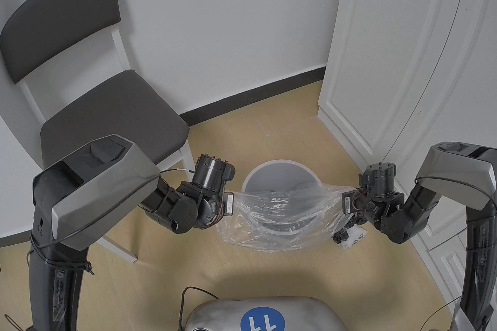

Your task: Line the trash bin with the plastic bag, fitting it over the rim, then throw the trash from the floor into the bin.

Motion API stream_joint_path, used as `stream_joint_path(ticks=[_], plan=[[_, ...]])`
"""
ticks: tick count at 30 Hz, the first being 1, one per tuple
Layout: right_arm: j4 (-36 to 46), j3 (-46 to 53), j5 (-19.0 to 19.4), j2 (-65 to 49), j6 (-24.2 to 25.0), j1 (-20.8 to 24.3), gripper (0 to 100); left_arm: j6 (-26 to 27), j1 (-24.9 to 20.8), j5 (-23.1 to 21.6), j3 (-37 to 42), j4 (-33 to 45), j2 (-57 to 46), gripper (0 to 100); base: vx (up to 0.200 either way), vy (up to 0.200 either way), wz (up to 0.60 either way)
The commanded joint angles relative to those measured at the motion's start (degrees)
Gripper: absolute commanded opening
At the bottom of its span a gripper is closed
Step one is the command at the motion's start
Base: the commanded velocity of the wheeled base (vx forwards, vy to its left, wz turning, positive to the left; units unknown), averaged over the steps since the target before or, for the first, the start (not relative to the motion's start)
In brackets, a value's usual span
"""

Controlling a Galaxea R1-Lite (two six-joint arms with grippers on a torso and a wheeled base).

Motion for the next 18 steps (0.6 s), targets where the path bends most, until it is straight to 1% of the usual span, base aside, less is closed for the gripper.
stream_joint_path(ticks=[1, 7, 12, 18], plan=[[-1.25, -1.90, -0.06, 4.64, 1.08, 0.98, 0, 0.20, 1.50, 0.10, -0.78, -0.31, 1.27, 0, 0.000, 0.000, 0.00], [-3.45, -4.10, -0.06, 3.76, 4.51, 1.07, 0, 0.20, 2.64, 0.01, -0.60, -0.31, -1.19, 0, 0.000, 0.000, 0.00], [-5.74, -4.27, -0.06, 3.67, 4.68, 0.98, 0, 0.29, 2.55, -0.08, 0.19, -0.31, -2.95, 0, 0.000, 0.000, 0.00], [-5.65, -4.27, -0.06, 4.64, 4.60, 0.98, 0, 0.29, 1.58, -0.26, 0.98, -0.40, -1.46, 0, 0.000, 0.000, 0.00]])
